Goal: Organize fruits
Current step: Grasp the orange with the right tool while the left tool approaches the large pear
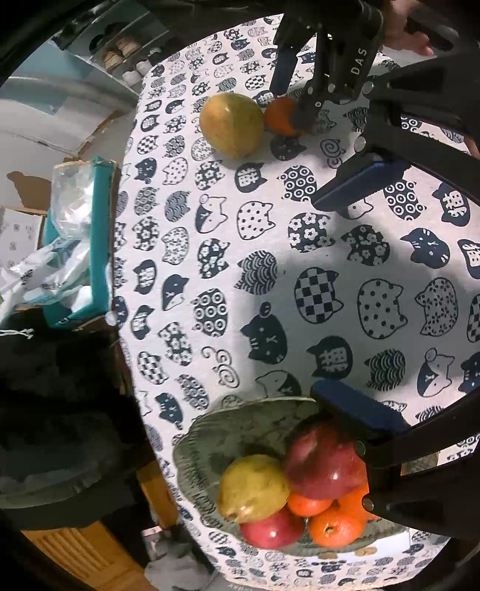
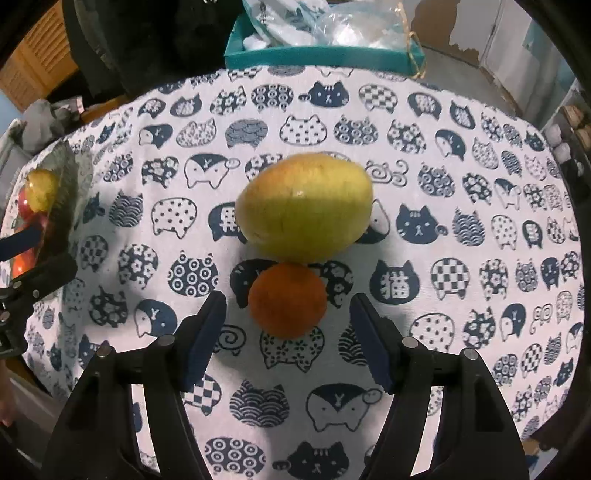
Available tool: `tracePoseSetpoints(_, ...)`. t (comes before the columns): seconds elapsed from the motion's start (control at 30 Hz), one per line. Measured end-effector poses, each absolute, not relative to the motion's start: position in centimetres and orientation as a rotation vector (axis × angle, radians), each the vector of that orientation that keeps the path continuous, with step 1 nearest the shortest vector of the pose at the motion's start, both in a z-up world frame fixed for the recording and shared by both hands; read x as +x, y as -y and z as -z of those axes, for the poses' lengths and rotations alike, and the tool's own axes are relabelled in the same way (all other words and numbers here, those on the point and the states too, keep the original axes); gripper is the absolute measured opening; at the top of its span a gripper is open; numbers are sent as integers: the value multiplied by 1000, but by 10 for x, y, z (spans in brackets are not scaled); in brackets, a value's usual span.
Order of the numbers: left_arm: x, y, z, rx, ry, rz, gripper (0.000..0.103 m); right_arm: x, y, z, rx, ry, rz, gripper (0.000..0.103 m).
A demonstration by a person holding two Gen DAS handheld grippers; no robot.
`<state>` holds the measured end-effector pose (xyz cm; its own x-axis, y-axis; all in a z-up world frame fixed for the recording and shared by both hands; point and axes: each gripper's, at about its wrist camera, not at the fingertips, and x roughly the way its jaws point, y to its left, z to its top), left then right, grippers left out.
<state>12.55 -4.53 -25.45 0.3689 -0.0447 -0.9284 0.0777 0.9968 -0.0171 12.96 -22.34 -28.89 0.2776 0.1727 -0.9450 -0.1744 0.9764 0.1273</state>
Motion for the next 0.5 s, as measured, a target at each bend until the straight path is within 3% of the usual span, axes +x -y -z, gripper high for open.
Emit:
tracePoseSetpoints(0.1, 127, 45, 260, 23, -1203, 76, 94, 131, 220, 297, -7, -1284, -239, 65)
tracePoseSetpoints(0.3, 133, 46, 260, 1, -1205, 81, 94, 131, 216, 308, -31, -1301, -235, 46)
tracePoseSetpoints(0.5, 137, 56, 260, -2, -1206, 100, 94, 128, 228, 304, 0, -1297, -233, 44)
